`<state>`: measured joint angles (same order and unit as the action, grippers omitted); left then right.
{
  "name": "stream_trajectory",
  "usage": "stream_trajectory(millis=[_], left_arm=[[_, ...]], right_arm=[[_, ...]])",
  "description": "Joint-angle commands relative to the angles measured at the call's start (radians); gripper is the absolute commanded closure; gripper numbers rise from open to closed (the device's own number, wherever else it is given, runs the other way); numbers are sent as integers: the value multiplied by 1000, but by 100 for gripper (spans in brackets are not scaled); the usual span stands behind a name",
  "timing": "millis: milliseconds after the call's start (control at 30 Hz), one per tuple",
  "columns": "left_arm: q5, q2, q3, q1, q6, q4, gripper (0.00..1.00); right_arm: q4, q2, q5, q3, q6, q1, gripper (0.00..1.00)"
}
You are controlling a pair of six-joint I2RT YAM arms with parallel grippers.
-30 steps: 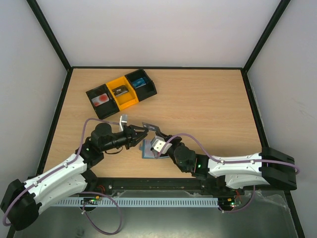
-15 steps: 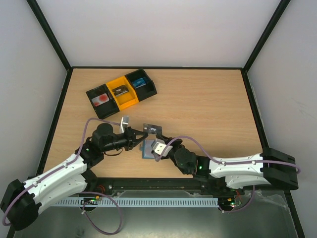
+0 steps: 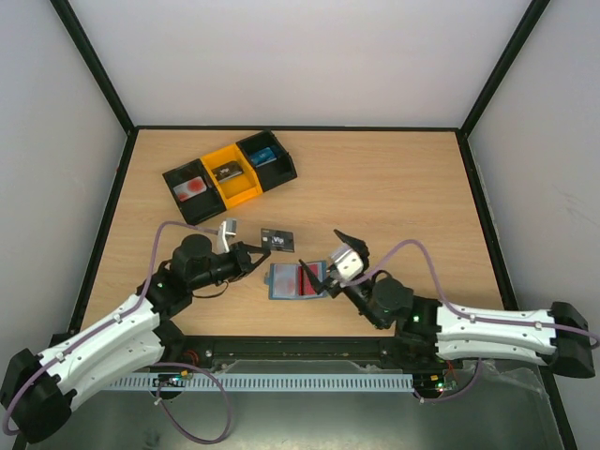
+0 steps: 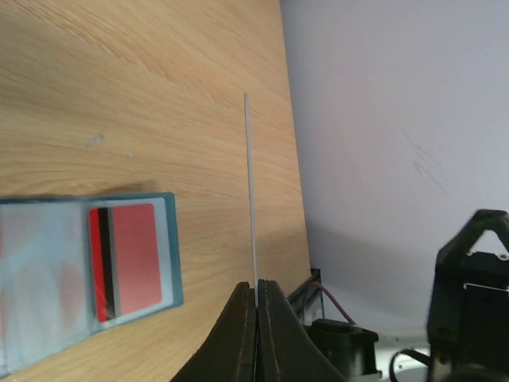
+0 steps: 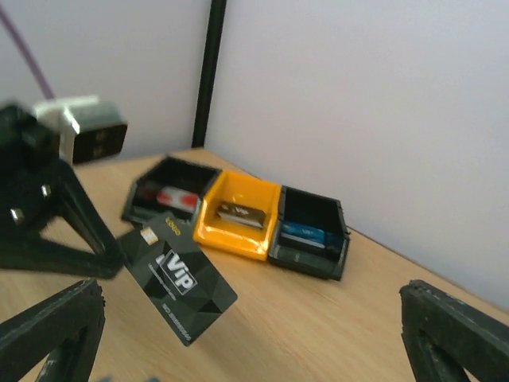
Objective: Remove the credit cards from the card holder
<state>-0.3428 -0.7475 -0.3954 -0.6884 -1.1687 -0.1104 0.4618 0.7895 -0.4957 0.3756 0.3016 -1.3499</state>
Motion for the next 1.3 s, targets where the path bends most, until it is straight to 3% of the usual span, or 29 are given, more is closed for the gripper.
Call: stream_trajectory(millis=[0, 267, 467, 567, 700, 867, 1100, 1267], left_arm=[[93, 30, -41, 11, 140, 73, 97], [324, 69, -101, 21, 245, 196, 97], [476, -18, -224, 102, 334, 285, 97], [434, -107, -271, 207, 353, 269, 97], [304, -225, -324, 364, 354, 231, 97], [254, -389, -386, 480, 369, 140, 97], [175, -625, -522, 551, 392, 98, 97], [203, -741, -601, 556, 415, 94, 97]], right_arm=[[-105, -131, 19, -37, -339, -5, 2], [-444, -273, -137, 4, -915, -5, 2], [-456, -244, -4, -28, -1172, -5, 2], [-433, -194, 105, -46, -1192, -5, 2], [-483, -161, 91, -33, -1211, -5, 2], [-524, -210, 90, -42, -1210, -5, 2], [-597, -300, 93, -60, -1209, -5, 2], [-629, -345, 102, -37, -1194, -5, 2]])
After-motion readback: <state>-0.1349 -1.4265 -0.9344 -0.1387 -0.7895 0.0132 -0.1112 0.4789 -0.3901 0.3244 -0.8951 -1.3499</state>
